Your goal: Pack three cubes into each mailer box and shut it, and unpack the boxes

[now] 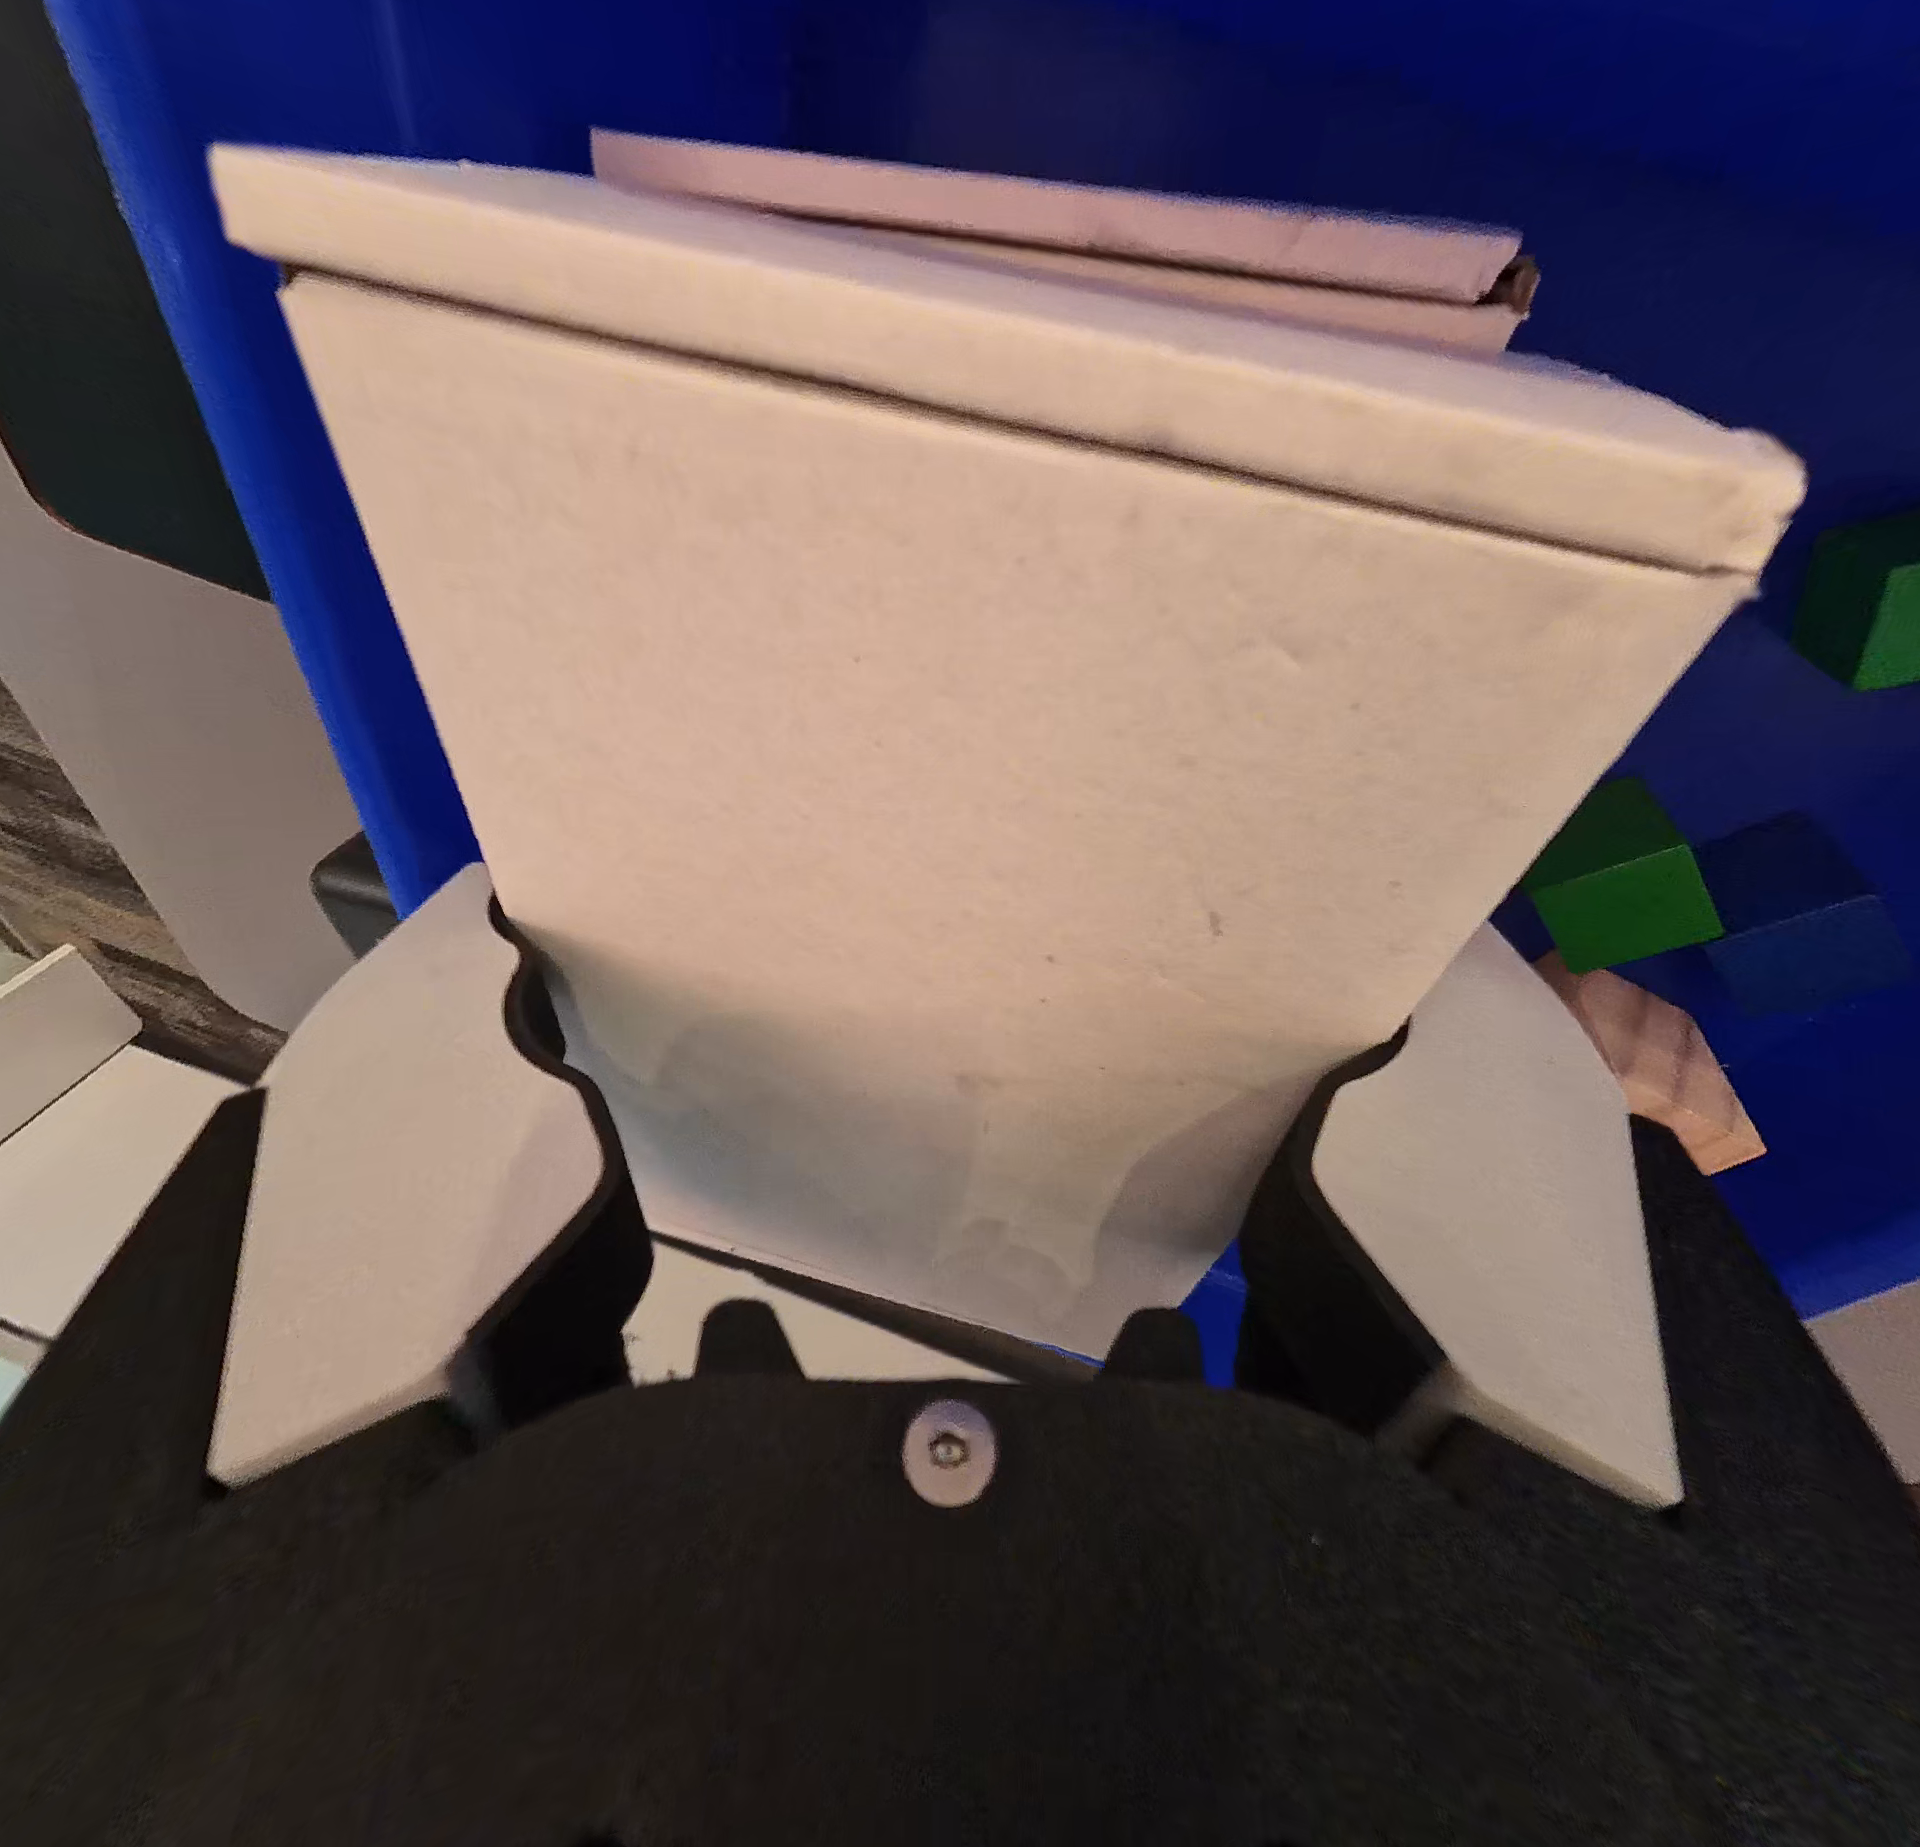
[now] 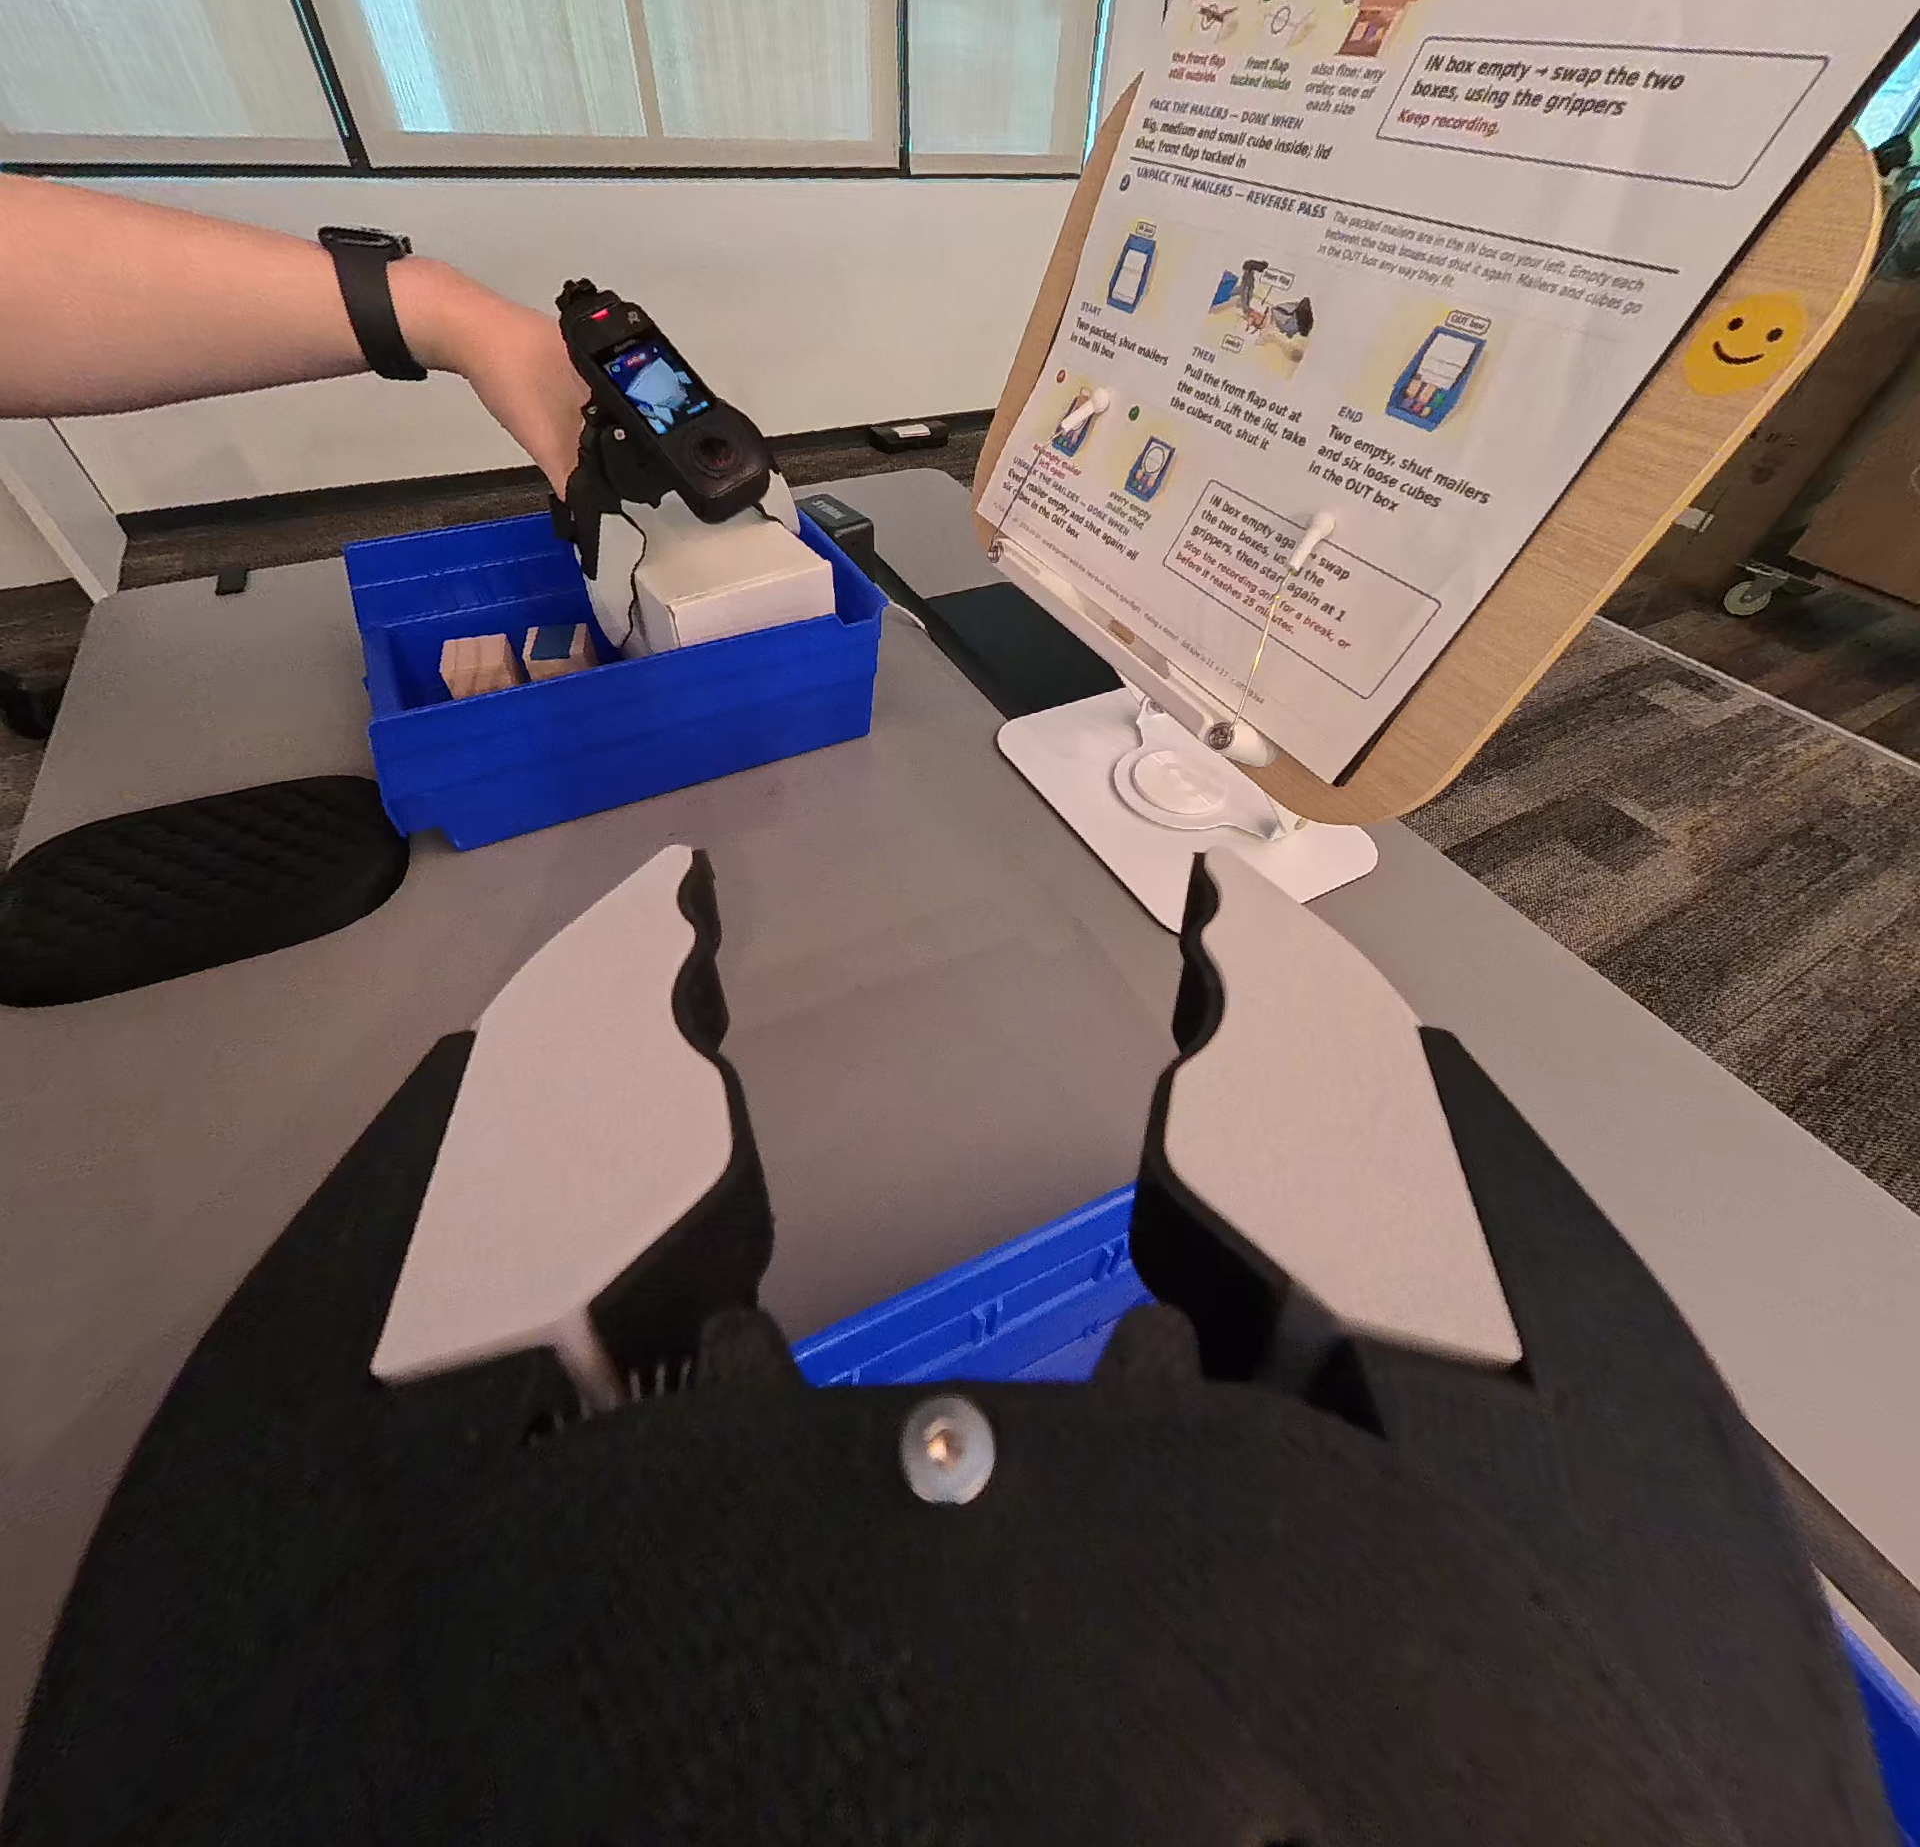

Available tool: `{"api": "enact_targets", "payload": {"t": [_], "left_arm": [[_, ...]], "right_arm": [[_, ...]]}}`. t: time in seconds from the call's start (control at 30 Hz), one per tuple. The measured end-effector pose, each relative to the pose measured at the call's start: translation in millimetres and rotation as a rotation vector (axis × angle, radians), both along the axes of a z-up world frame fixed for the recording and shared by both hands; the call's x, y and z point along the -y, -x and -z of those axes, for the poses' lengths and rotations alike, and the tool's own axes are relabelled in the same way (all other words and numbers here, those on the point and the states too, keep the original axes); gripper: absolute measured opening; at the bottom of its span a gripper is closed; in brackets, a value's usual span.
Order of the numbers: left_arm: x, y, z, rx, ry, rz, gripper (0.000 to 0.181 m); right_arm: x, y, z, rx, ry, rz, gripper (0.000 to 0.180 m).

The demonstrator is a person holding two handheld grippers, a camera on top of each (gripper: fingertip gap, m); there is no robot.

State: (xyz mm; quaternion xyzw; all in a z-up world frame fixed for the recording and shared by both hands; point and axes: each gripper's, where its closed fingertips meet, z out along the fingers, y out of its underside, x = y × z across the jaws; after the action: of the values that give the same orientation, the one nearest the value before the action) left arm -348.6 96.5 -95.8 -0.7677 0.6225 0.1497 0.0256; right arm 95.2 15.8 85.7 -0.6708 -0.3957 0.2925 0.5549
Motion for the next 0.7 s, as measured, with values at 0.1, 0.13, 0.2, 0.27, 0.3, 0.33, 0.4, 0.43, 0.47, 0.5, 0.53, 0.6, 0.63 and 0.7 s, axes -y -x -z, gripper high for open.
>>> {"api": "enact_targets", "payload": {"t": [0.1, 0.13, 0.2, 0.27, 0.3, 0.33, 0.4, 0.43, 0.47, 0.5, 0.53, 0.6, 0.63, 0.7], "left_arm": [[-0.4, 1.1, -1.8, -0.030, -0.014, 0.010, 0.144], [-1.5, 0.5, -2.6, -0.035, -0.024, 0.023, 0.144], [-2.4, 0.9, -4.1, -0.057, -0.042, 0.040, 0.144], [-4.0, 0.1, -5.8, -0.069, -0.066, 0.058, 0.144], [-4.0, 1.6, -6.7, -0.086, -0.071, 0.059, 0.143], [-3.9, 2.1, -7.0, -0.094, -0.074, 0.056, 0.143], [-4.0, 2.6, -7.7, -0.104, -0.079, 0.060, 0.143], [-4.2, 2.9, -8.2, -0.110, -0.081, 0.061, 0.143], [-4.2, 3.0, -8.4, -0.113, -0.084, 0.062, 0.143], [-3.8, 3.4, -8.5, -0.119, -0.083, 0.063, 0.142], [-3.5, 3.9, -8.7, -0.125, -0.082, 0.062, 0.142], [-3.2, 3.5, -8.7, -0.126, -0.081, 0.062, 0.142], [-2.5, 4.2, -8.5, -0.131, -0.076, 0.059, 0.142], [-3.6, 3.7, -9.5, -0.132, -0.084, 0.065, 0.142]], "right_arm": [[0.6, -1.2, -1.0, -0.005, -0.002, -0.002, 0.086], [0.7, -1.7, -1.3, -0.007, -0.002, -0.002, 0.086], [0.8, -2.4, -1.6, -0.010, -0.002, -0.003, 0.086], [0.8, -3.1, -1.3, -0.011, 0.000, -0.003, 0.086], [0.9, -3.2, -1.1, -0.010, 0.001, -0.004, 0.086], [1.2, -3.2, -0.8, -0.009, 0.002, -0.005, 0.086], [1.1, -3.1, -0.4, -0.007, 0.003, -0.006, 0.086], [1.1, -3.0, 0.1, -0.005, 0.004, -0.006, 0.086], [1.0, -2.8, 0.7, -0.002, 0.005, -0.006, 0.086], [0.8, -2.7, 1.3, 0.000, 0.006, -0.006, 0.086], [0.6, -2.4, 1.8, 0.002, 0.009, -0.006, 0.086], [0.3, -2.1, 3.1, 0.006, 0.012, -0.007, 0.086], [0.0, -1.9, 3.8, 0.009, 0.014, -0.006, 0.086], [-0.5, -1.8, 5.1, 0.016, 0.016, -0.005, 0.086]]}}
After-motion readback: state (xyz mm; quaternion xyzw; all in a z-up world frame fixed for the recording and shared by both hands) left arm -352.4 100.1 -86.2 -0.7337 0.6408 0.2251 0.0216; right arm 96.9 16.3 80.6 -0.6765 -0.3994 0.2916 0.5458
